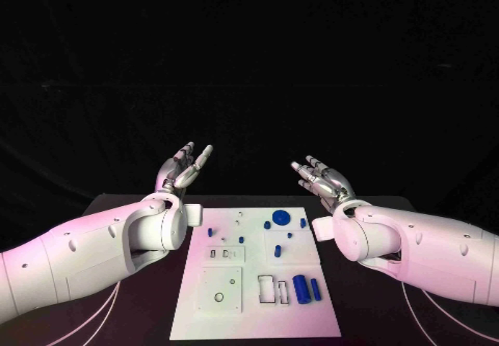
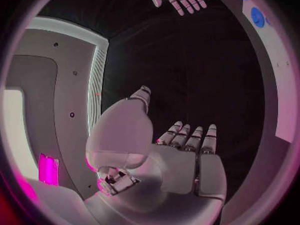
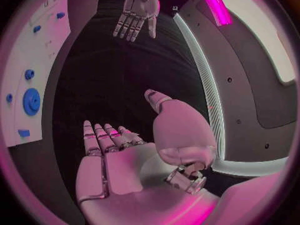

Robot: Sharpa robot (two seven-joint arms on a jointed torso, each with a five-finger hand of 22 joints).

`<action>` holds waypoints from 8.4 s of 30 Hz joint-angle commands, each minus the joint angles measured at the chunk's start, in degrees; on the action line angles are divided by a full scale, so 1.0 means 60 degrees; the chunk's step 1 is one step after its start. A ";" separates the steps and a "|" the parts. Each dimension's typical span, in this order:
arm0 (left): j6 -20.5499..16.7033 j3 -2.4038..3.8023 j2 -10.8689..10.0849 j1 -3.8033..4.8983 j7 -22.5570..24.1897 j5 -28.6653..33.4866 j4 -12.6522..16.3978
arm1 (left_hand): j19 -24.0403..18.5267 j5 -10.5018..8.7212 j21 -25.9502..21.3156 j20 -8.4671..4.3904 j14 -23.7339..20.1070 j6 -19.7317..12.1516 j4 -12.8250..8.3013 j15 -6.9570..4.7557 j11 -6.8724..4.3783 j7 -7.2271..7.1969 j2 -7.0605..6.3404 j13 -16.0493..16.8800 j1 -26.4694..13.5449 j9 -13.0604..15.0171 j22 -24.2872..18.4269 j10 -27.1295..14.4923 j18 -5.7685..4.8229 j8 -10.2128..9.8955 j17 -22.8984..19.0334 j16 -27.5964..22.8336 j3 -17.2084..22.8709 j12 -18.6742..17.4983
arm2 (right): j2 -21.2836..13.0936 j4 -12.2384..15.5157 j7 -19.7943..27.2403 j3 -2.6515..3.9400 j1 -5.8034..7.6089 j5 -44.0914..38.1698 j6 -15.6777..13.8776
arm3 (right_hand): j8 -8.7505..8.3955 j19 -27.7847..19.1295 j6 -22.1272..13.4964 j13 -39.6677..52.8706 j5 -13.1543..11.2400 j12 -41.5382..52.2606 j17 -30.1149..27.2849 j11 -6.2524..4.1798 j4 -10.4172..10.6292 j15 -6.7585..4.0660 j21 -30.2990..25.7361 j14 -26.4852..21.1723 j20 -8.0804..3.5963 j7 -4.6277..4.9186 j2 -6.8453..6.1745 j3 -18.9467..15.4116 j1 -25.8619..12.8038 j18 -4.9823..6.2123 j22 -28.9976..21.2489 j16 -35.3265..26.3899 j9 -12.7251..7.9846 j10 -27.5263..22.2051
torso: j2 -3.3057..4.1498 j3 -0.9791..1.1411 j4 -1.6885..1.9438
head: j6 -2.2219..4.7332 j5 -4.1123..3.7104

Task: Assemble the parts on the task board

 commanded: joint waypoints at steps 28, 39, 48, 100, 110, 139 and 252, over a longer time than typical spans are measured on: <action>0.2078 0.0017 -0.1411 0.0440 -0.0502 -0.1032 0.1550 | 0.6627 -0.0132 0.2860 -0.0039 0.8317 0.6523 -0.0727 -0.0507 0.0694 0.1035 -0.0647 0.0484 0.3136 0.1237 0.0908 0.8204 0.1184 0.2146 0.1761 0.2929 0.0697 0.1087 | 0.0186 -0.1097 -0.2419 -0.0203 0.1136 -1.0523 0.1868 | 0.2350 0.7336 0.8282 0.0492 0.0007 0.0699 0.2024 -0.1320 -0.2725 -0.1838 0.4293 1.0639 -0.0898 0.0765 -0.1491 0.1714 0.2704 0.1003 0.1903 0.3114 0.1500 1.0234 | 0.1029 -0.0158 0.0263 | -0.0140 -0.0130; 0.2270 0.0097 -0.1837 0.0574 -0.0651 -0.1060 0.2298 | 0.6847 -0.0105 0.2895 -0.0110 0.8520 0.6521 -0.0734 -0.0541 0.0695 0.1074 -0.0671 0.0468 0.3113 0.1210 0.0868 0.8354 0.1175 0.2092 0.1820 0.2882 0.0727 0.0969 | 0.0370 -0.0993 -0.4179 -0.0192 0.1288 -1.3863 0.2758 | 0.2270 0.8258 0.8725 0.0755 0.0096 0.0503 0.4500 -0.1635 -0.2360 -0.2306 0.6239 1.1740 -0.1454 0.0439 -0.2001 0.1116 0.2545 0.0978 0.3169 0.6096 0.1761 1.0463 | 0.1438 -0.0267 0.0386 | -0.0087 -0.0248; 0.2381 0.0182 -0.1955 0.0618 -0.0699 -0.1027 0.2544 | 0.6849 -0.0102 0.2881 -0.0109 0.8492 0.6508 -0.0722 -0.0524 0.0711 0.1087 -0.0665 0.0465 0.3090 0.1203 0.0852 0.8332 0.1172 0.2076 0.1818 0.2842 0.0730 0.0928 | 0.0630 -0.1163 -0.4569 -0.0194 0.1282 -1.4598 0.2942 | 0.2078 0.8489 0.8529 0.1048 0.0127 0.0905 0.5887 -0.1619 -0.2045 -0.2315 0.7323 1.1930 -0.1482 0.0404 -0.1975 0.0633 0.2813 0.0995 0.4030 0.8471 0.1901 0.9762 | 0.1640 -0.0304 0.0465 | -0.0070 -0.0260; 0.2642 0.0219 -0.2126 0.0728 -0.0888 -0.0858 0.2803 | 0.6865 -0.0097 0.2842 -0.0098 0.8433 0.6439 -0.0674 -0.0484 0.0757 0.1138 -0.0661 0.0465 0.2983 0.1176 0.0803 0.8268 0.1169 0.2014 0.1823 0.2733 0.0709 0.0807 | 0.1179 -0.1838 -0.4840 -0.0207 0.1033 -1.4562 0.3408 | 0.2191 1.1705 0.8872 0.1179 0.0334 0.1264 1.1015 -0.1697 -0.1449 -0.2362 1.2663 1.3423 -0.1517 0.0329 -0.1895 0.1819 0.2721 -0.0018 1.1184 1.3029 0.2314 0.9913 | 0.1926 -0.0366 0.0618 | -0.0060 -0.0230; 0.2643 0.0222 -0.2153 0.0747 -0.0897 -0.0844 0.2817 | 0.6870 -0.0094 0.2838 -0.0098 0.8435 0.6437 -0.0671 -0.0482 0.0759 0.1140 -0.0643 0.0467 0.2981 0.1174 0.0797 0.8267 0.1169 0.2009 0.1827 0.2722 0.0719 0.0794 | 0.1204 -0.1853 -0.4729 -0.0209 0.0996 -1.4498 0.2970 | 0.2308 1.1806 0.9011 0.1196 0.0090 0.1338 1.1120 -0.1767 -0.1289 -0.2412 1.2848 1.3437 -0.1555 0.0264 -0.1816 0.1952 0.2586 -0.0064 1.1486 1.3143 0.2442 1.0144 | 0.1934 -0.0369 0.0600 | -0.0123 -0.0186; 0.2667 0.0224 -0.2130 0.0762 -0.1004 -0.0842 0.2692 | 0.6886 -0.0097 0.2822 -0.0095 0.8440 0.6373 -0.0693 -0.0467 0.0791 0.1185 -0.0619 0.0464 0.3005 0.1154 0.0771 0.8214 0.1169 0.1960 0.1840 0.2682 0.0749 0.0722 | 0.2121 -0.2393 -0.5486 -0.0192 0.0991 -1.4501 -0.0165 | 0.3091 1.2405 0.9501 0.1513 -0.0712 0.1632 1.0763 -0.2153 -0.1380 -0.2740 1.3587 1.3380 -0.1854 -0.0132 -0.1319 0.2338 0.2797 -0.0288 1.2715 1.3073 0.3321 1.0959 | 0.1990 -0.0391 0.0658 | 0.0007 -0.0224; 0.2842 0.0265 -0.2189 0.0908 -0.0976 -0.0780 0.2423 | 0.6884 -0.0098 0.2769 -0.0078 0.8425 0.6266 -0.0754 -0.0428 0.0842 0.1238 -0.0601 0.0469 0.3038 0.1121 0.0708 0.8112 0.1166 0.1877 0.1867 0.2578 0.0803 0.0591 | 0.0229 -0.1590 -0.5458 -0.0099 0.1173 -1.0830 0.1826 | 0.2326 1.2992 0.7462 1.1847 0.0699 1.2571 1.3537 -0.1950 -0.0241 -0.2533 1.4063 1.3874 -0.1669 0.0271 -0.1877 -0.0857 0.3081 -0.0493 1.3797 1.4462 0.4305 1.1982 | 0.1997 -0.0317 0.0399 | -0.0142 -0.0034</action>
